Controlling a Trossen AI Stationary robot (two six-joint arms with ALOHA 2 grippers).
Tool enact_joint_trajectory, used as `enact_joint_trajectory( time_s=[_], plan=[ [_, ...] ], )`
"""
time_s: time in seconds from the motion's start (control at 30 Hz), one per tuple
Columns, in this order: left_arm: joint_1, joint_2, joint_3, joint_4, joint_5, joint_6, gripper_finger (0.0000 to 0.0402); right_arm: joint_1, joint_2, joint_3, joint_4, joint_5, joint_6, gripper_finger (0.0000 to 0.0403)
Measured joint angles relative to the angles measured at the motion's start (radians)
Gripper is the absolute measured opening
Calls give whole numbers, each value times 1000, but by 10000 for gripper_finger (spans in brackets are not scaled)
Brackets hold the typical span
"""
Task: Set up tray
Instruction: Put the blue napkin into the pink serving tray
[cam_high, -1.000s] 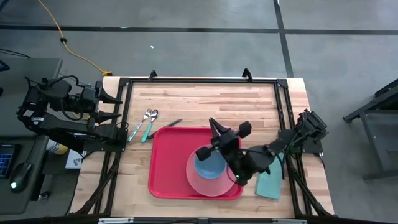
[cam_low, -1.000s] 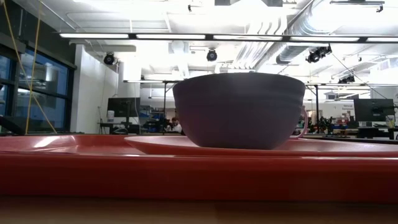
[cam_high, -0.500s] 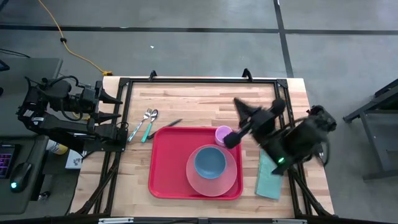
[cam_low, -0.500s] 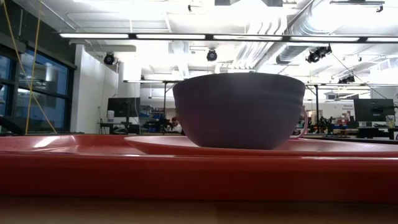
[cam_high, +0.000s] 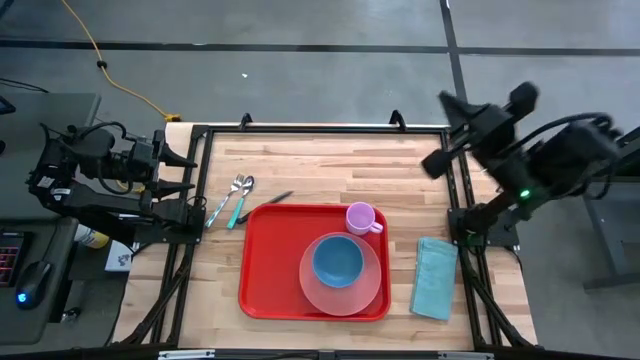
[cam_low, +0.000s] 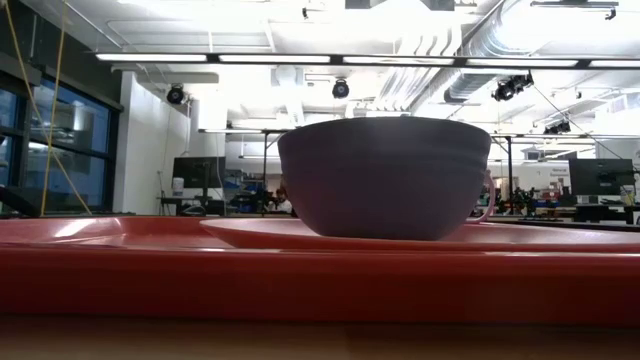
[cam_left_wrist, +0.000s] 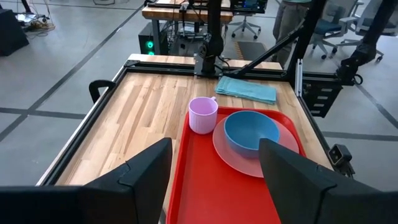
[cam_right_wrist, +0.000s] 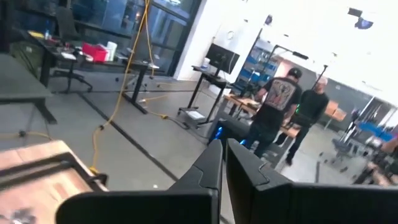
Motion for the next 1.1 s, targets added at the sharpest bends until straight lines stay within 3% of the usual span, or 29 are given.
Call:
enact_joint_trajectory(
  time_s=[0.4, 0.63, 0.77, 0.9, 1.1],
  plan=[
    [0, 0, -2, -1, 53, 22, 273, -5, -103, -3, -422, -1, 57, 0],
    [0, 1, -3, -1, 171, 84, 273, -84, -103, -3, -718, -7, 180, 0],
    [0, 1, -3, -1, 185, 91, 273, -156, -111, -3, -869, -98, 490, 0],
    [0, 1, -3, -1, 168, 84, 273, -223, -145, -4, -1033, -214, 1007, 0],
    [0, 1, -3, 0, 122, 42, 273, -339, -166, -13, -1496, -581, 1728, 0]
  ],
)
